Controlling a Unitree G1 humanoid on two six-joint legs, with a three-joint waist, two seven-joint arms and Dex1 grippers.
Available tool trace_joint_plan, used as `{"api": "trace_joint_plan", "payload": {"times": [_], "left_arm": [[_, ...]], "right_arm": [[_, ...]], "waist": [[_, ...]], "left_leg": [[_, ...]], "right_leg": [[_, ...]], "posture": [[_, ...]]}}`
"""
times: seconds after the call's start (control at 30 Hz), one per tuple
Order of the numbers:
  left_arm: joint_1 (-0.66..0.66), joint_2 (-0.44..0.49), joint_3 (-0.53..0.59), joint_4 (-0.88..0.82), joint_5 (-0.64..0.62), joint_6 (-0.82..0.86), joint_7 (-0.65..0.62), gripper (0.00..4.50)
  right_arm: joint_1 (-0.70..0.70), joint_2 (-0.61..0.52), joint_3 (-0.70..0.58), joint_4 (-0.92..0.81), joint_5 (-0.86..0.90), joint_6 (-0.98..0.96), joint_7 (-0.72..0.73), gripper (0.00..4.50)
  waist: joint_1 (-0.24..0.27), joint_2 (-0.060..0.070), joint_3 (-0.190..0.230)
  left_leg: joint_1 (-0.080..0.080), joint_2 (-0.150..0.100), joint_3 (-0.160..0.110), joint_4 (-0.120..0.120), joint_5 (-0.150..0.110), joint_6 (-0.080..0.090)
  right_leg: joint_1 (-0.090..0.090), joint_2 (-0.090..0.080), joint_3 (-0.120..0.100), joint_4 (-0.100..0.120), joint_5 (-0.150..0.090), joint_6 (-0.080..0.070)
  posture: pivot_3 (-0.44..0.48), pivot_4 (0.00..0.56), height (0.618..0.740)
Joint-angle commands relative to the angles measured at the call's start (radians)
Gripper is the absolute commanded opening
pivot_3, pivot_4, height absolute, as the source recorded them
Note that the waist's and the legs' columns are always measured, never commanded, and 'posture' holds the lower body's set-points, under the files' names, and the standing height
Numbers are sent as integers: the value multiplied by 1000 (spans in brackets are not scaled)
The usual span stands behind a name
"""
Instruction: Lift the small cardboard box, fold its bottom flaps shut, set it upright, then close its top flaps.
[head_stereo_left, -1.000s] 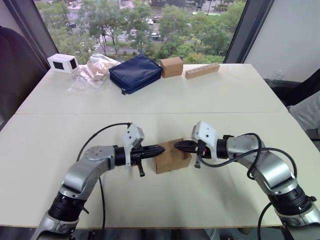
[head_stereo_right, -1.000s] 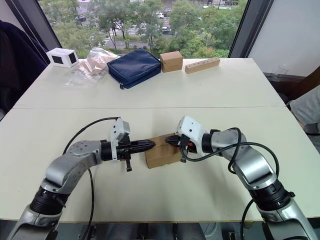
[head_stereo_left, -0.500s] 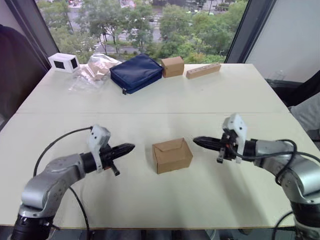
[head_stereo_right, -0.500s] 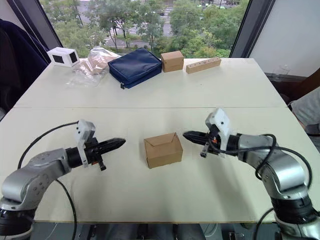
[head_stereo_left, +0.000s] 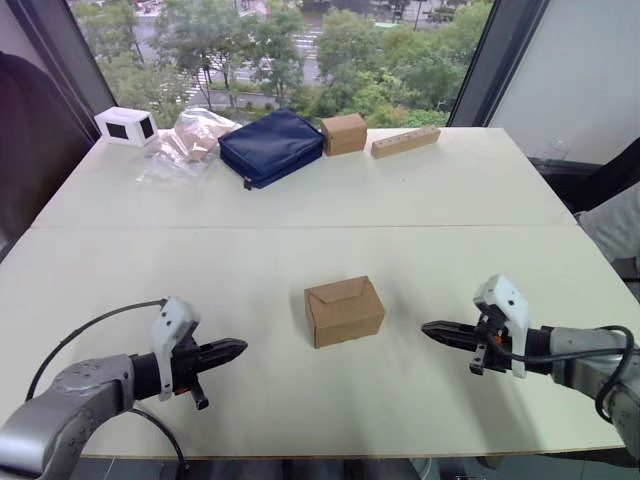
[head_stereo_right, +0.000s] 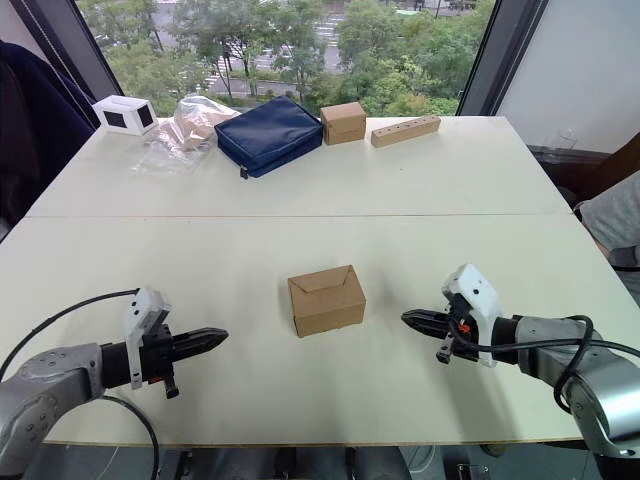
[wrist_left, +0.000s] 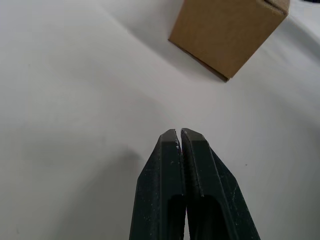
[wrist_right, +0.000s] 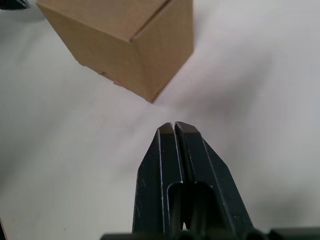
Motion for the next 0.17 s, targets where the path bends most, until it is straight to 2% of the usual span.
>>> {"api": "trace_joint_plan", "payload": {"times": [0.03, 0.17], "left_arm": [[9, 9, 25, -33, -17, -3, 2, 98], [8, 11, 29, -29, -33, -3, -8, 98]], "right_arm": [[-9, -17, -14, 9, 0, -33, 17, 0], [-23, -14, 7, 26, -11, -45, 19, 0]], "waist": [[0, 0, 0], [0, 0, 0]], "left_leg": [[0, 0, 0, 0, 0, 0], [0, 0, 0, -1, 0, 0]], "right_leg": [[0, 0, 0, 0, 0, 0], [0, 0, 0, 0, 0, 0]], "posture": [[0, 150, 740], [0, 150, 740]]}}
